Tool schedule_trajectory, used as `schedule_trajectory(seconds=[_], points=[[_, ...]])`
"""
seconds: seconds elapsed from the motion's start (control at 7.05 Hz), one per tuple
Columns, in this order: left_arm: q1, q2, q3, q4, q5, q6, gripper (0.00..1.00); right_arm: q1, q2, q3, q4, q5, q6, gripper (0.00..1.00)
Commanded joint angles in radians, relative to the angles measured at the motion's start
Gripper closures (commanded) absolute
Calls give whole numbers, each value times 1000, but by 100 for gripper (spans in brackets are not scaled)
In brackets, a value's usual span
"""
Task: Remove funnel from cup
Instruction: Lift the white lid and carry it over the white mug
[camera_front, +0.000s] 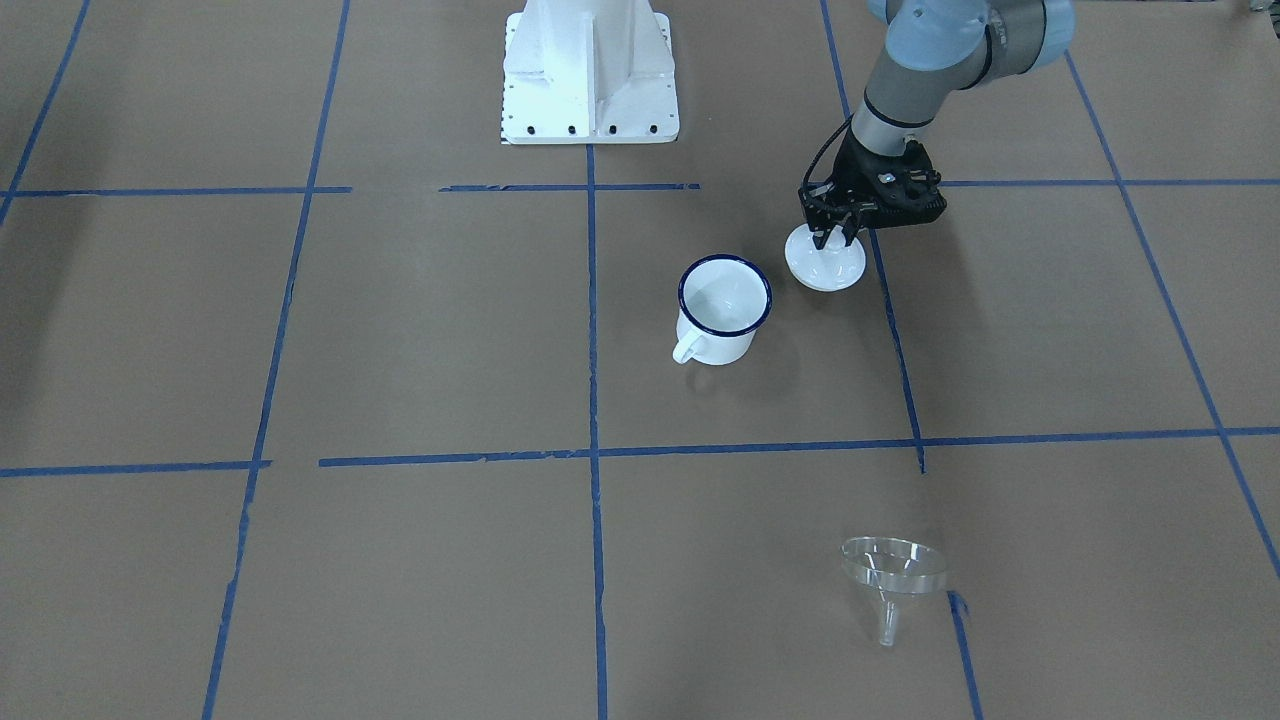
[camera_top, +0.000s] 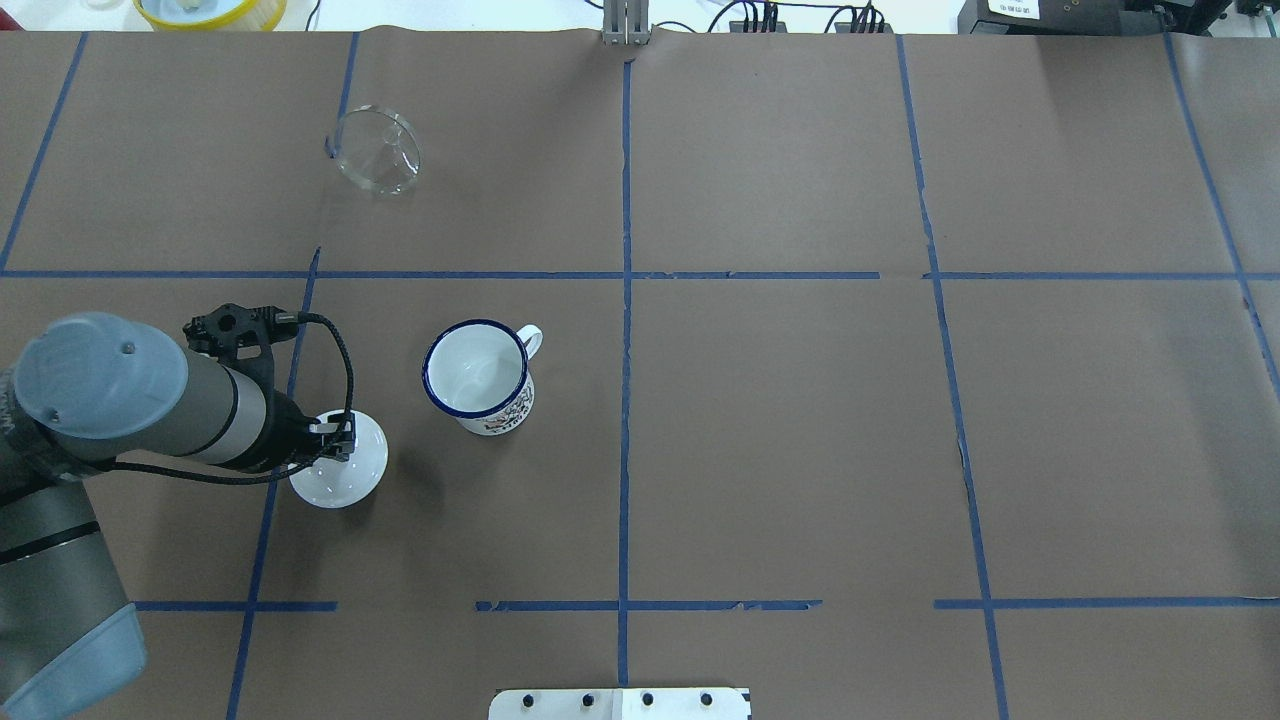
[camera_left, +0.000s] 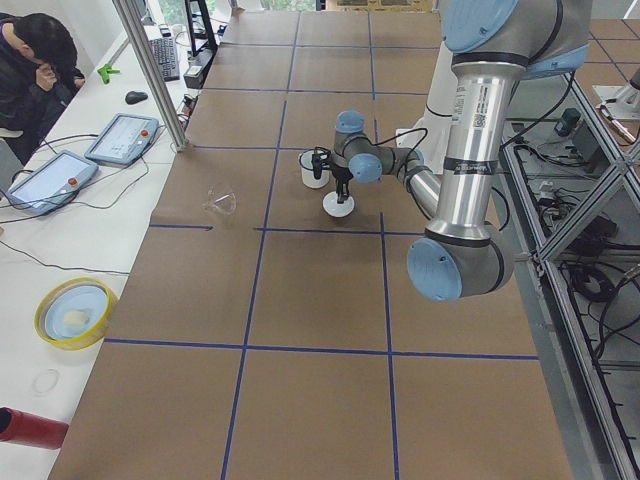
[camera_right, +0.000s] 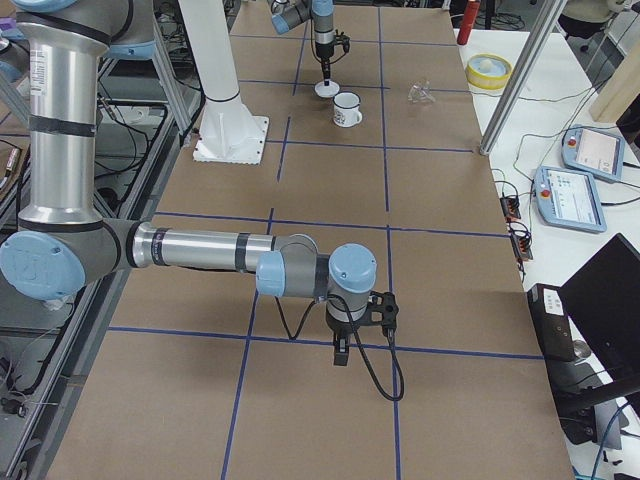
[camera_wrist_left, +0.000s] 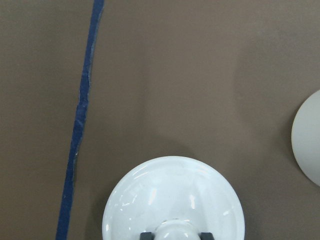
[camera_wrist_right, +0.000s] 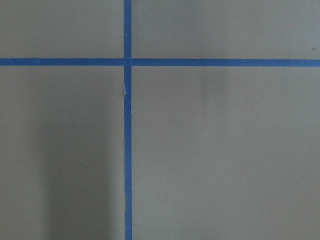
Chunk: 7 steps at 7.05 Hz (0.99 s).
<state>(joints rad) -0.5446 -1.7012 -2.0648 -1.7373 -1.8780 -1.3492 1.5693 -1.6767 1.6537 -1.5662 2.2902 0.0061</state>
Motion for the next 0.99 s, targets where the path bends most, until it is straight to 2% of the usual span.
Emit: schedule_trajectory(seconds=[0.0,0.28,0.43,0.57,0.85], points=[[-56,-79,-128,240,-3,8,100,0,0,0,0,0,0,0],[-86,-399,-86,591,-100,9,100,0,0,0,0,0,0,0],[-86,-502,-13,610,-124,7,100,0,0,0,0,0,0,0],[-86,-593,109,607,-139,7,100,0,0,0,0,0,0,0],[-86,-617,201,558,-139,7,100,0,0,0,0,0,0,0]])
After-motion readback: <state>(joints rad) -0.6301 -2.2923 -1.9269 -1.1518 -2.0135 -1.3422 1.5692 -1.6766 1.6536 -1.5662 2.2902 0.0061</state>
